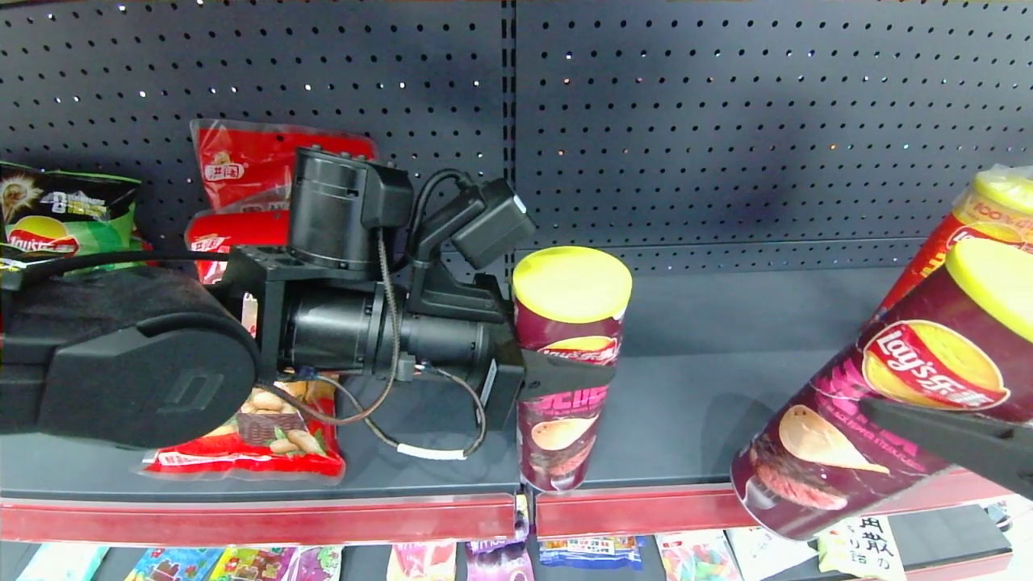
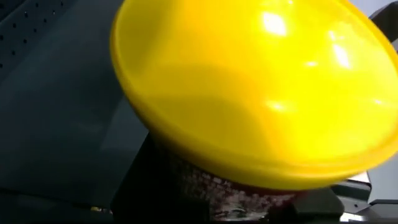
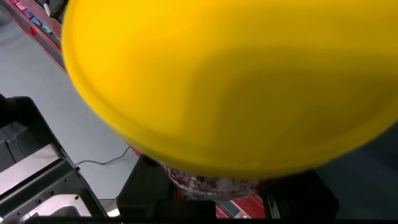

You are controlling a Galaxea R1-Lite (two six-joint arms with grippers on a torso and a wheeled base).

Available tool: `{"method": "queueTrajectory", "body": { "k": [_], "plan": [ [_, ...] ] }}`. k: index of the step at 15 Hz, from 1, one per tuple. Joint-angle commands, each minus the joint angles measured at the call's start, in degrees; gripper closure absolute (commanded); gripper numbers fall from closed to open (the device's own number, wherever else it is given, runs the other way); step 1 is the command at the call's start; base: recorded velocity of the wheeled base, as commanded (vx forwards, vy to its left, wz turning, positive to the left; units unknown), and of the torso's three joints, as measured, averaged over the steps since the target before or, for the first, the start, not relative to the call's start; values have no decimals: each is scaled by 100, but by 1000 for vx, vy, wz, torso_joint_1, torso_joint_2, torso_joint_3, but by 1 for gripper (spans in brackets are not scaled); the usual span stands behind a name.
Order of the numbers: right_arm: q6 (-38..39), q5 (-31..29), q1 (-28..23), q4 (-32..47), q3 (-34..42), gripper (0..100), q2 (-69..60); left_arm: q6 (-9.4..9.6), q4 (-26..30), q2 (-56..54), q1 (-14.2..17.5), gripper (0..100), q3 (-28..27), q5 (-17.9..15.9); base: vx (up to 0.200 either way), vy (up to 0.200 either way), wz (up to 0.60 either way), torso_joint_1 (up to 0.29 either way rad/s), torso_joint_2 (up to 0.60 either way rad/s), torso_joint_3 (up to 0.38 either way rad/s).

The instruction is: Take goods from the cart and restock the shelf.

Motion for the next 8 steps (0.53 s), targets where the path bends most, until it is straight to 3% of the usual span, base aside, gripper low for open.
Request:
{"method": "queueTrajectory", "body": {
  "k": [1, 6, 8],
  "plan": [
    [-6, 1, 2, -6, -109, 100, 201, 6, -16, -116, 0, 0, 149, 1, 0, 0, 0, 0, 0, 0],
    [-24, 10, 2, -24, -873, 100, 1211, -20, -183, -213, 17, 0, 343, 10, 0, 0, 0, 0, 0, 0],
    [-33, 27, 2, -24, -1366, 100, 1791, -20, -192, -494, 44, 0, 756, 45, 0, 0, 0, 0, 0, 0]
  ]
}}
